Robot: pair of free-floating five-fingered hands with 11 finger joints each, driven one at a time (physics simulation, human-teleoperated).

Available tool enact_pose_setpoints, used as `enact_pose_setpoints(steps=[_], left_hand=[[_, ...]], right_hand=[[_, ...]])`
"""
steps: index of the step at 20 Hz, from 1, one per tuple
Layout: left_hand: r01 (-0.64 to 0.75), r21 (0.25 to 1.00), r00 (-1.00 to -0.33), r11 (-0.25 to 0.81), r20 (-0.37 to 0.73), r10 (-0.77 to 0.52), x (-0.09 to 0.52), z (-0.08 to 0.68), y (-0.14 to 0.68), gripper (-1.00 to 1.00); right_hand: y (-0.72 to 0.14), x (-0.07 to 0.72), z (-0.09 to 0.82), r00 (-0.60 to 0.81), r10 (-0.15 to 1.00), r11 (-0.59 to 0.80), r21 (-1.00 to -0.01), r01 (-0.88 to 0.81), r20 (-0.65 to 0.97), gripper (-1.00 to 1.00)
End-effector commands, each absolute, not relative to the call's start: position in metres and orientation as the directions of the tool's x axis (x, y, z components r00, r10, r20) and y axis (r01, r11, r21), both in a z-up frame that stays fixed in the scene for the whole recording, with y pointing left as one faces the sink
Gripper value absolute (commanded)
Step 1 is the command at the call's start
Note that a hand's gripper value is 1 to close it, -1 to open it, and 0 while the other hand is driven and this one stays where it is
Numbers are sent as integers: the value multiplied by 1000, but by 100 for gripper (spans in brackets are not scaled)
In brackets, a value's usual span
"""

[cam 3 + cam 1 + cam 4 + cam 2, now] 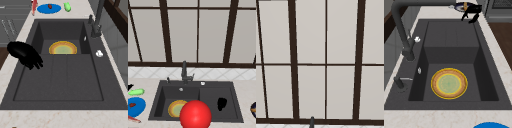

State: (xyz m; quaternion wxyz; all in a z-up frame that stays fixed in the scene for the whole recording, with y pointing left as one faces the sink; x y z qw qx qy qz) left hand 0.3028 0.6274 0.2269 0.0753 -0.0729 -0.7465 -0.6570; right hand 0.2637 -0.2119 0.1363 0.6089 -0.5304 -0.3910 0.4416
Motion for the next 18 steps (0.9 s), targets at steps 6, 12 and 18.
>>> enact_pose_setpoints(steps=[6,12,18], left_hand=[[240,963,-971,120,239,25,281,227,615,-100],[308,944,-951,120,306,34,260,223,610,-100],[394,913,-919,109,395,17,269,208,605,-100]], right_hand=[[-212,264,136,304,953,47,-991,-123,8,0],[-212,264,136,304,953,47,-991,-123,8,0],[-212,264,136,304,953,47,-991,-123,8,0]])
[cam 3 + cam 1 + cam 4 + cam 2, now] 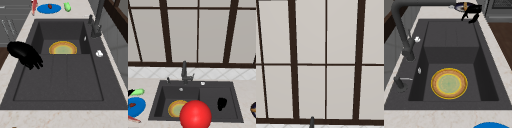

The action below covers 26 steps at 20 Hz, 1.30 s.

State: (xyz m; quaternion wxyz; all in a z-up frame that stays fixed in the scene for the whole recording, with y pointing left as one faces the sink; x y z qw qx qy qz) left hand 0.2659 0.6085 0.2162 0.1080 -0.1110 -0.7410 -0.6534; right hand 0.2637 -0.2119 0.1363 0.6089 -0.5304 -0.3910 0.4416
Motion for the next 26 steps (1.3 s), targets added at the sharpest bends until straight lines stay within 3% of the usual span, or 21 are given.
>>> enact_pose_setpoints(steps=[1,7,16,26], left_hand=[[407,907,-913,108,407,18,271,205,605,-100],[464,882,-886,81,462,37,293,182,605,-100],[417,903,-909,100,414,54,284,107,617,-100],[641,758,-767,119,638,64,323,109,624,-100]], right_hand=[[-212,264,136,304,953,47,-991,-123,8,0],[-212,264,136,304,953,47,-991,-123,8,0],[-212,264,136,304,953,47,-991,-123,8,0],[-212,264,136,304,953,47,-991,-123,8,0]])
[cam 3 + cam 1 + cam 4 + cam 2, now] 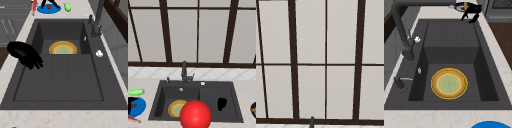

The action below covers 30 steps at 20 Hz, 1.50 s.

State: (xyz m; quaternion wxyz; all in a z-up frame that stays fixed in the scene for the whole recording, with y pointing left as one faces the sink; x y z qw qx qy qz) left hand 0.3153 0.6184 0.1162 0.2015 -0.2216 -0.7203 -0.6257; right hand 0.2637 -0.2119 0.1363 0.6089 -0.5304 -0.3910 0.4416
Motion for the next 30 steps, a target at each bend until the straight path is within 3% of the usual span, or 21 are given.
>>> enact_pose_setpoints(steps=[1,2,3,7,13,30], left_hand=[[637,762,-771,118,634,68,321,105,624,-100],[639,760,-769,116,635,76,320,102,623,-100],[637,762,-771,115,631,86,319,102,623,100],[588,803,-807,95,577,125,313,127,617,100],[536,836,-844,120,530,77,315,135,607,100],[547,824,-836,149,546,47,318,196,572,100]], right_hand=[[-212,264,136,304,953,47,-991,-123,8,0],[-212,264,136,304,953,47,-991,-123,8,0],[-212,264,136,304,953,47,-991,-123,8,0],[-212,264,136,304,953,47,-991,-123,8,0],[-212,264,136,304,953,47,-991,-123,8,0],[-212,264,136,304,953,47,-991,-123,8,0]])
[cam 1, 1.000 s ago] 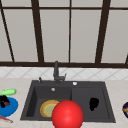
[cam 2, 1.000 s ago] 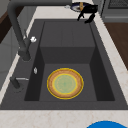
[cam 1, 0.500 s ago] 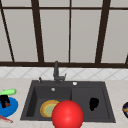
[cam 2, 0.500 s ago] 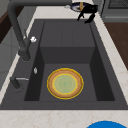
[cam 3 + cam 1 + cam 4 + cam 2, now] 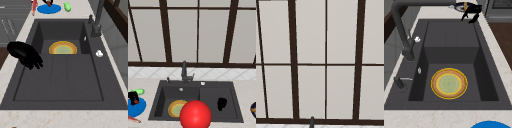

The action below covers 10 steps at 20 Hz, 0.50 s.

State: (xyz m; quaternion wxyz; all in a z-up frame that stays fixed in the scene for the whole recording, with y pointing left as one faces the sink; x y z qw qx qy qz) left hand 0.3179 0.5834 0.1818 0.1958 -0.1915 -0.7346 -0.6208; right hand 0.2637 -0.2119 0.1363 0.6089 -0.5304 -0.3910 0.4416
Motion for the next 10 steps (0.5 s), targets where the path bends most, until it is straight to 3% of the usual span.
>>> enact_pose_setpoints(steps=[1,10], left_hand=[[543,826,-839,149,543,44,318,200,569,100],[553,822,-831,135,556,18,323,229,529,100]], right_hand=[[-212,264,136,304,953,47,-991,-123,8,0],[-212,264,136,304,953,47,-991,-123,8,0]])
